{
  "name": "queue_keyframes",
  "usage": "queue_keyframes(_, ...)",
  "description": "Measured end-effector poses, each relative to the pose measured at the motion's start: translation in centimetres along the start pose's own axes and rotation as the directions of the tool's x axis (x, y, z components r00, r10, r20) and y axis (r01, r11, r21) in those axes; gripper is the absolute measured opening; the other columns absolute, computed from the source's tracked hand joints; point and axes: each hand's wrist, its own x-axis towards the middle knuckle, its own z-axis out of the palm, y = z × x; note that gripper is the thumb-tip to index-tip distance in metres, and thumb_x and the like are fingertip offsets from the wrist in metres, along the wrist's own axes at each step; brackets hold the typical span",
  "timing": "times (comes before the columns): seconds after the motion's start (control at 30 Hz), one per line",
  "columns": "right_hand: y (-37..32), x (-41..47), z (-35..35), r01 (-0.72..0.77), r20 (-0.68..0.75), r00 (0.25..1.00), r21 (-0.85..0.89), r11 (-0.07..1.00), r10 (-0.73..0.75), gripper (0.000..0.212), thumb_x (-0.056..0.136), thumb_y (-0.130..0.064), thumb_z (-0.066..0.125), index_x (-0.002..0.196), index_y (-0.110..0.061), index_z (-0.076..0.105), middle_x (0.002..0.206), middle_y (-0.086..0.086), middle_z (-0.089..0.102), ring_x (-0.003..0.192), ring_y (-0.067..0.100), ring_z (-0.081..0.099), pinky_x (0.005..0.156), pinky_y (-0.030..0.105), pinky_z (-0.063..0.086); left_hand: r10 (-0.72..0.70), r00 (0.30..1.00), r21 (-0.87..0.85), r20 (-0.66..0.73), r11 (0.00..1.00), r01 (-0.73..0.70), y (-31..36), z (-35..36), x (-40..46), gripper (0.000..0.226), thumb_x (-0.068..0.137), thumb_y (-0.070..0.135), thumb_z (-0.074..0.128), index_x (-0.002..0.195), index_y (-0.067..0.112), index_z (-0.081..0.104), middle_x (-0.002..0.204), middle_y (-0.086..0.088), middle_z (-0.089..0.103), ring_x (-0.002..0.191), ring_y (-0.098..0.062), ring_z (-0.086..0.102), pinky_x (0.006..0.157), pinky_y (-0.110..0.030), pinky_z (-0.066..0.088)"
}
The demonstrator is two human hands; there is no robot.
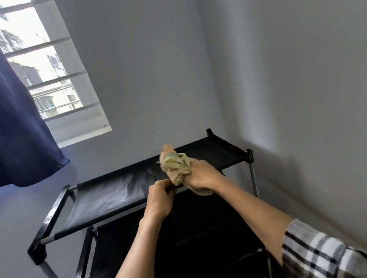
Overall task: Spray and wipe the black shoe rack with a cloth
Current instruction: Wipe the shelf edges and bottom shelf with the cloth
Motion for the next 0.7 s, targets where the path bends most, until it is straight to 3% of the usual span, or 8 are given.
queue_keyframes(0.07, 2.8, 0.0, -0.8, -0.016, -0.034, 0.999, -0.044, 0.999, 0.015, 0.032, 0.087, -0.039, 0.049, 0.114, -0.021, 0.055, 0.108, 0.008, 0.065, 0.101, 0.031, 0.061, 0.089, 0.04, 0.049, 0.063, 0.997, 0.024, 0.04, 0.998, -0.064, -0.3, -0.6, 0.0, 0.028, 0.088, 0.003, 0.058, 0.11, 0.015, 0.07, 0.104, 0.004, 0.067, 0.103, -0.007, 0.058, 0.088, -0.018, 0.04)
queue_keyframes(0.2, 8.6, 0.1, -3.1, -0.118, -0.195, 0.975, -0.041, 0.992, 0.108, 0.037, 0.09, -0.038, 0.05, 0.122, -0.021, 0.056, 0.123, 0.008, 0.062, 0.112, 0.03, 0.058, 0.086, 0.028, 0.042, 0.106, 0.994, 0.086, 0.019, 0.991, -0.107, -2.1, -2.6, -0.3, 0.027, 0.089, 0.003, 0.059, 0.113, 0.012, 0.069, 0.116, -0.005, 0.067, 0.117, -0.017, 0.056, 0.094, -0.015, 0.032)
queue_keyframes(0.3, 9.1, 0.7, -4.1, -0.206, -0.185, 0.962, -0.008, 0.979, 0.2, 0.038, 0.093, -0.041, 0.042, 0.122, -0.02, 0.056, 0.12, 0.013, 0.062, 0.109, 0.033, 0.058, 0.089, 0.035, 0.044, 0.089, 0.996, 0.078, -0.027, 0.993, -0.086, -3.6, -4.3, -1.7, 0.029, 0.089, -0.002, 0.056, 0.113, 0.008, 0.068, 0.116, -0.007, 0.067, 0.117, -0.019, 0.057, 0.093, -0.014, 0.033)
queue_keyframes(0.37, 7.8, 0.1, -3.5, -0.227, -0.244, 0.947, -0.046, 0.973, 0.21, 0.035, 0.092, -0.041, 0.04, 0.11, -0.017, 0.057, 0.109, 0.012, 0.064, 0.103, 0.035, 0.058, 0.085, 0.039, 0.047, 0.052, 0.992, 0.05, -0.113, 0.998, -0.046, -4.7, -5.6, -3.3, 0.033, 0.091, -0.003, 0.052, 0.119, 0.009, 0.064, 0.122, -0.007, 0.064, 0.12, -0.018, 0.055, 0.098, -0.018, 0.035)
queue_keyframes(0.47, 5.0, -2.8, -0.6, -0.071, -0.445, 0.895, -0.115, 0.991, 0.012, 0.026, 0.083, -0.024, 0.047, 0.104, -0.011, 0.054, 0.106, 0.01, 0.061, 0.106, 0.036, 0.053, 0.078, 0.038, 0.044, 0.076, 0.946, 0.054, -0.316, 0.997, -0.062, -7.1, -7.7, -6.8, 0.04, 0.091, -0.006, 0.048, 0.126, 0.008, 0.058, 0.13, -0.007, 0.058, 0.123, -0.017, 0.052, 0.104, -0.021, 0.036)
queue_keyframes(0.53, 2.8, -5.4, 2.8, 0.173, -0.517, 0.839, -0.042, 0.984, -0.169, 0.041, 0.081, -0.019, 0.056, 0.12, -0.008, 0.055, 0.12, 0.01, 0.059, 0.117, 0.033, 0.049, 0.092, 0.041, 0.042, 0.1, 0.909, 0.084, -0.405, 0.994, -0.072, -9.2, -8.9, -9.8, 0.042, 0.09, -0.009, 0.045, 0.128, 0.007, 0.057, 0.128, -0.008, 0.06, 0.118, -0.017, 0.055, 0.101, -0.022, 0.04)
queue_keyframes(0.6, 1.0, -7.9, 6.6, 0.312, -0.514, 0.809, -0.036, 0.949, -0.286, 0.053, 0.082, -0.016, 0.066, 0.132, -0.01, 0.051, 0.136, 0.007, 0.051, 0.129, 0.028, 0.042, 0.102, 0.04, 0.038, 0.064, 0.891, 0.103, -0.449, 0.994, -0.019, -11.7, -9.7, -12.6, 0.041, 0.09, -0.01, 0.045, 0.126, 0.005, 0.058, 0.125, -0.009, 0.062, 0.113, -0.015, 0.057, 0.097, -0.02, 0.042)
queue_keyframes(0.7, -0.4, -10.4, 12.7, 0.361, -0.433, 0.796, -0.224, 0.905, -0.424, 0.051, 0.079, -0.018, 0.073, 0.128, -0.017, 0.058, 0.14, 0.008, 0.049, 0.13, 0.034, 0.042, 0.095, 0.046, 0.044, -0.089, 0.889, 0.044, -0.449, 0.992, 0.122, -15.9, -10.0, -15.6, 0.038, 0.089, -0.011, 0.045, 0.121, 0.004, 0.061, 0.12, -0.009, 0.064, 0.112, -0.018, 0.058, 0.096, -0.027, 0.043)
